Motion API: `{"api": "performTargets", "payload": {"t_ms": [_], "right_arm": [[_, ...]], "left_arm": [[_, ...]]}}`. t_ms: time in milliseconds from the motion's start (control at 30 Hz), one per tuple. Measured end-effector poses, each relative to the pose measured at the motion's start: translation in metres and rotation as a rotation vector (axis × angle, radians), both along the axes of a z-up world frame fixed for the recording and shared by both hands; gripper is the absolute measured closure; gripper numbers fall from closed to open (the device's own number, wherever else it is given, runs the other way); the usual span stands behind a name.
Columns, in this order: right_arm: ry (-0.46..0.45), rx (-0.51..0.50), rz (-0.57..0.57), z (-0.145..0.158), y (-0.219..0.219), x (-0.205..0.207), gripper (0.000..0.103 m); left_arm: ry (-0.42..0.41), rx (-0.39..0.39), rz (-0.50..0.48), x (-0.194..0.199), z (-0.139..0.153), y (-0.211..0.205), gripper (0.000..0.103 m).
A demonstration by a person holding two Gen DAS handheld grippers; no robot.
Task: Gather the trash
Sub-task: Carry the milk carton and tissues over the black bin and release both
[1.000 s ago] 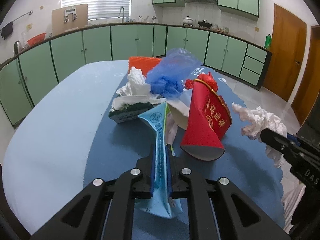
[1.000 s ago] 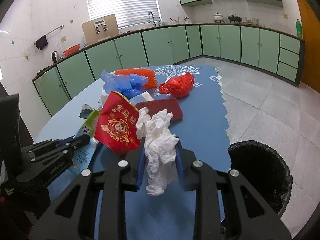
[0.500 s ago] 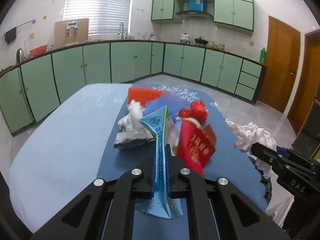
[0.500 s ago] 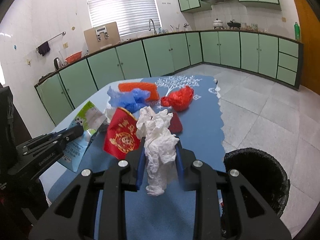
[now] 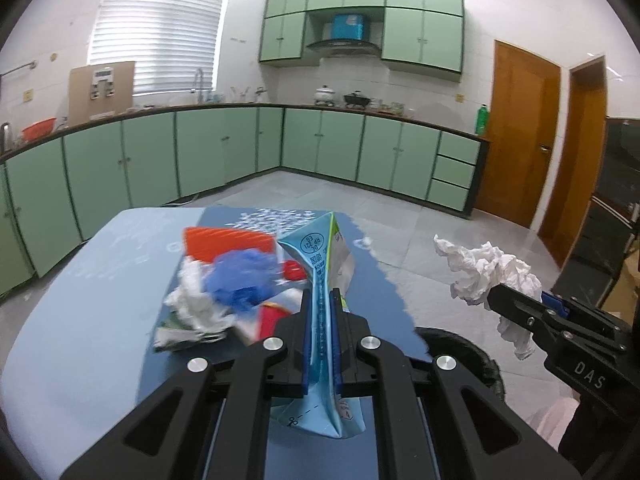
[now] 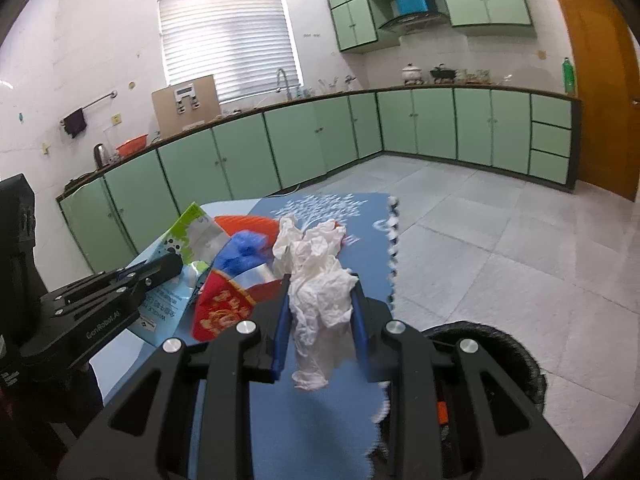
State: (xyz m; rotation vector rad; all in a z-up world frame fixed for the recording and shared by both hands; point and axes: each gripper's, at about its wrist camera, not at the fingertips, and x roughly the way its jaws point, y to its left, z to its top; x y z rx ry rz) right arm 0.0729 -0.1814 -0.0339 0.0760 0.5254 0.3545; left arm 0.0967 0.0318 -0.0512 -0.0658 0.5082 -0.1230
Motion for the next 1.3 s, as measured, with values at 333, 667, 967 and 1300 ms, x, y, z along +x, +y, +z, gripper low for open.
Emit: {"api": "performTargets", "payload": {"t_ms": [333,667,967,1300], "right_arm": [[-0.014,-0.015,-0.153,0.003,-0.069,-0.003,0.077],[0.018,-0.015,-0.267,-0.018,-0.122,-0.002,0.077],[0.076,-0.016,-0.334,-0.048,-0.153,0.007,0.077],[0.157,-0.012,-0.37,-0.086,-0.179,0.03,0.075]], "left_arm": [[0.01,-0.005,-0.124,0.019,-0.003,-0.056,0.095],[0.033,0.001,-0.241,0.038,-0.016,-0.119,0.095],[0.074,0.013,-0.308,0.056,-0.036,-0.16,0.095],[0.142,0.042,-0.354,0.086,-0.065,-0.195,0.095]]}}
